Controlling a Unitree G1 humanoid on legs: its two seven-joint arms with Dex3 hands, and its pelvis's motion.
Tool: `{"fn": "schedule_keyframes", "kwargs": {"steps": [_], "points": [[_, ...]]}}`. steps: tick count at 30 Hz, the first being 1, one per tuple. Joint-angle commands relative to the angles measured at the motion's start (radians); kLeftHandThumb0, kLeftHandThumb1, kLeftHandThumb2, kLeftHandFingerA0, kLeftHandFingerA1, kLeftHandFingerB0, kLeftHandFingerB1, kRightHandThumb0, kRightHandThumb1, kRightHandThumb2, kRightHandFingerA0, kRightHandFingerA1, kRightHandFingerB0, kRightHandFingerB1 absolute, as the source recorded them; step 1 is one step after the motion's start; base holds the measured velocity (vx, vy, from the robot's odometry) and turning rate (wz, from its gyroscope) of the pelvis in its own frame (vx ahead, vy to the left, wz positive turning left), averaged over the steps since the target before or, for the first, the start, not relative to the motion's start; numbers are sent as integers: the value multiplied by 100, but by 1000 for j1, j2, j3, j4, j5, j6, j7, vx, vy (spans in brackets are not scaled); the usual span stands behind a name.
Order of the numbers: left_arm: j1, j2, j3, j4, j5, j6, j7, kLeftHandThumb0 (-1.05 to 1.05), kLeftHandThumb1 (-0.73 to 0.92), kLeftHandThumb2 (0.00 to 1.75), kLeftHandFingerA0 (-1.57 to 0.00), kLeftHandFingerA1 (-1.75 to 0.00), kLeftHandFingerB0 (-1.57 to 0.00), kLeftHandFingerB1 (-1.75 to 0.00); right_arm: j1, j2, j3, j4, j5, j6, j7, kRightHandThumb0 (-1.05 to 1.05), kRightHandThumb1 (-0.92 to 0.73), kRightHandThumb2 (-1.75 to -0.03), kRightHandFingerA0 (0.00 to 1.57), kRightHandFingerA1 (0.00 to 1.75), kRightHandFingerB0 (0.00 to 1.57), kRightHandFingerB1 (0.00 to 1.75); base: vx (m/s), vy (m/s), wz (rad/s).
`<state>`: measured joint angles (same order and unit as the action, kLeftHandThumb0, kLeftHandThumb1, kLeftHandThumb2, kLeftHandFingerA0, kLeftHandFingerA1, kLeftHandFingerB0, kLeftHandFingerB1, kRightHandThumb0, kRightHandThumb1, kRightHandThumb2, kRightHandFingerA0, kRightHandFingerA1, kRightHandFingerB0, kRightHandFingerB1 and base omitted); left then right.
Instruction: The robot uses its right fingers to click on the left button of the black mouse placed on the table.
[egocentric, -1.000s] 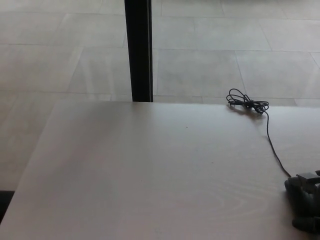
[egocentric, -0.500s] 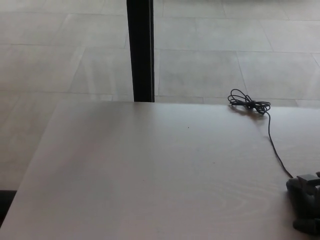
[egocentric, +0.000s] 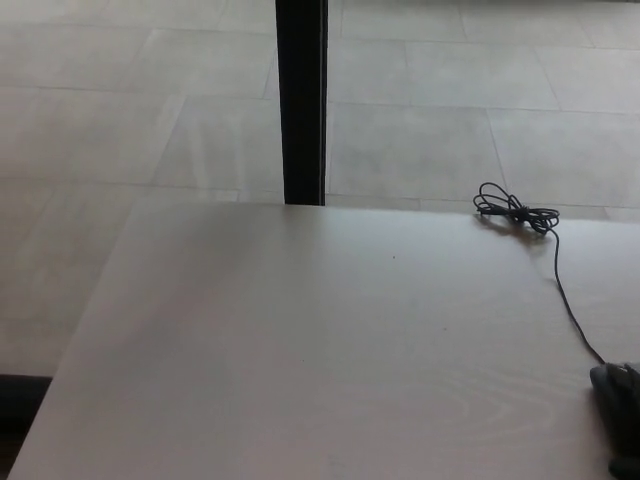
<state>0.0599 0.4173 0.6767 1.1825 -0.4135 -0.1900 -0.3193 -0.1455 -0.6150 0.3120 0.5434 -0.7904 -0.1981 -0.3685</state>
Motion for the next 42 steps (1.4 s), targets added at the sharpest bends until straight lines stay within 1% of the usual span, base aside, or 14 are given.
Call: {"fn": "schedule_keyframes", "kwargs": {"steps": [1, 6, 9, 17, 18, 19, 23, 24, 30, 36, 37, 39, 40, 42], "points": [[-2, 7, 1, 1, -15, -30, -32, -91, 92, 80, -62, -55, -45, -42, 46, -34, 19, 3, -16, 54, 81, -82, -82, -65, 21, 43, 46, 34, 0, 0, 0], [14, 3, 5, -9, -19, -40, -36, -92, 92, 82, -57, -55, -44, -44, 0, -62, 76, -55, -103, 76, 74, -82, -67, -105, 14, 52, 35, 49, 0, 0, 0], [6, 7, 4, 8, -15, -43, -28, -87, 80, 121, -58, -63, -40, -55, -17, -77, 54, -110, -78, 77, 90, -83, -82, -65, 22, 41, 45, 33, 0, 0, 0], [11, 5, 10, 3, -21, -36, -27, -89, 92, 85, -60, -57, -43, -45, -109, -140, -27, -174, -57, 92, 143, -82, -67, -104, 19, 49, 35, 49, 0, 0, 0], [12, 5, 9, 0, -21, -27, -23, -89, 92, 83, -59, -57, -45, -45, -142, -159, -60, -182, -27, 90, 173, -84, -84, -66, 23, 37, 41, 33, 0, 0, 0], [12, 7, 5, 3, -16, -32, -25, -82, 82, 121, -59, -65, -41, -55, -172, -183, -99, -171, -1, 67, 158, -84, -84, -66, 28, 38, 45, 34, 0, 0, 0], [14, 7, 8, 6, -20, -34, -34, -87, 92, 84, -59, -56, -42, -45, -201, -197, -185, -171, 70, 71, 206, -82, -63, -100, 18, 49, 34, 49, 0, 0, 0], [20, 7, 7, 4, -20, -37, -39, -89, 92, 82, -56, -55, -43, -45, -204, -195, -244, -185, 142, 88, 248, -83, -78, -64, 25, 37, 45, 35, 0, 0, 0], [23, 11, 7, 10, -16, -37, -32, -84, 82, 121, -57, -65, -40, -56, -184, -166, -490, -309, 366, 200, 364, -89, -79, -64, 23, 64, 44, 39, 0, 0, 0], [30, 6, 5, 0, -17, -31, -41, -95, 82, 96, -58, -59, -38, -48, -83, -177, -682, -329, 429, 234, 387, -79, -77, -64, 42, 56, 47, 35, 0, 0, 0], [30, 6, 4, 4, -13, -41, -38, -82, 80, 121, -56, -63, -37, -54, -43, -157, -741, -313, 445, 267, 372, -82, -78, -66, 74, 140, 47, 36, 0, 0, 0], [29, 5, 3, 4, -13, -40, -35, -85, 82, 121, -60, -64, -41, -55, -14, -134, -793, -307, 481, 274, 384, -83, -79, -64, 113, 163, 41, 38, 0, 0, 0], [27, 4, 2, 6, -12, -38, -30, -84, 81, 120, -62, -64, -42, -56, 36, -97, -861, -302, 526, 296, 386, -87, -82, -66, 38, 119, 40, 39, 0, 0, 0], [25, 4, 4, 9, -14, -32, -28, -83, 80, 120, -59, -64, -42, -56, 98, -32, -942, -303, 556, 350, 362, -80, -70, -68, 70, 109, 36, 36, 0, 0, 0]]}}
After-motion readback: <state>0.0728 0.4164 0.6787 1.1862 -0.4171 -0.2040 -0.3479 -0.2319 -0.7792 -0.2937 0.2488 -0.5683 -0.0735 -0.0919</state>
